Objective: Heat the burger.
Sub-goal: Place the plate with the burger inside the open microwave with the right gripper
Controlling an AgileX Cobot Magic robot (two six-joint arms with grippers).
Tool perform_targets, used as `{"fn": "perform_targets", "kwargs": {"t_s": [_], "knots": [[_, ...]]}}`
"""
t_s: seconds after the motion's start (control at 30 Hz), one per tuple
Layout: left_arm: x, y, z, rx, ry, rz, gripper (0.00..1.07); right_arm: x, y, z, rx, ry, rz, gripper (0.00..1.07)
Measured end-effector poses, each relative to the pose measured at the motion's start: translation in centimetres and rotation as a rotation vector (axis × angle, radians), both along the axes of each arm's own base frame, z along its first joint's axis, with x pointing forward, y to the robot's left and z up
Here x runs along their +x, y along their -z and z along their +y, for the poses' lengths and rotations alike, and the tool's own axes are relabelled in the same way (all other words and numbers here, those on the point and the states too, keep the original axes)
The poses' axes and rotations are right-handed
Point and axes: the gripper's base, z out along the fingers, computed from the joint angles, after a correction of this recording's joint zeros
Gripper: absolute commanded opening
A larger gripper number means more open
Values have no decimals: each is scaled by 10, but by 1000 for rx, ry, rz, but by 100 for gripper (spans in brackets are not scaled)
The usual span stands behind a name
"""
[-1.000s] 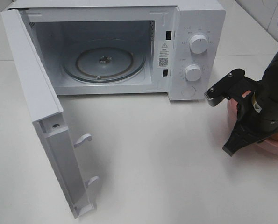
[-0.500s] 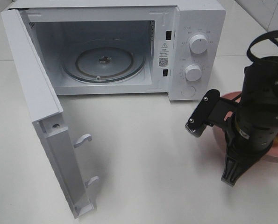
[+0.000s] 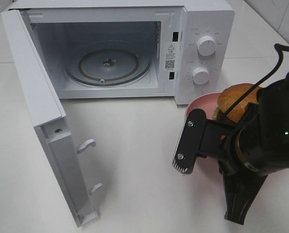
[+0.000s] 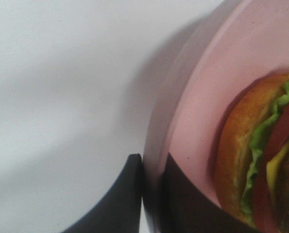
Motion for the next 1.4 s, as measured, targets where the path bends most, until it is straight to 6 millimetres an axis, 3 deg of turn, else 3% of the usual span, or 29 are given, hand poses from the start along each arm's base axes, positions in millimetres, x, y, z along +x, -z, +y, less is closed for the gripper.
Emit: {"fn": "perform_targets", "kwargs": {"t_s": [0.27,0.6,1.4], "knots": [[0,0,0,0,0,0,0,-15,1,22,32,-234,4,0],[0,0,0,0,0,0,0,-15,1,29,-29,-533,0,1],[0,0,0,0,0,0,0,-12,-2,41,34,-718,-48,0]]}}
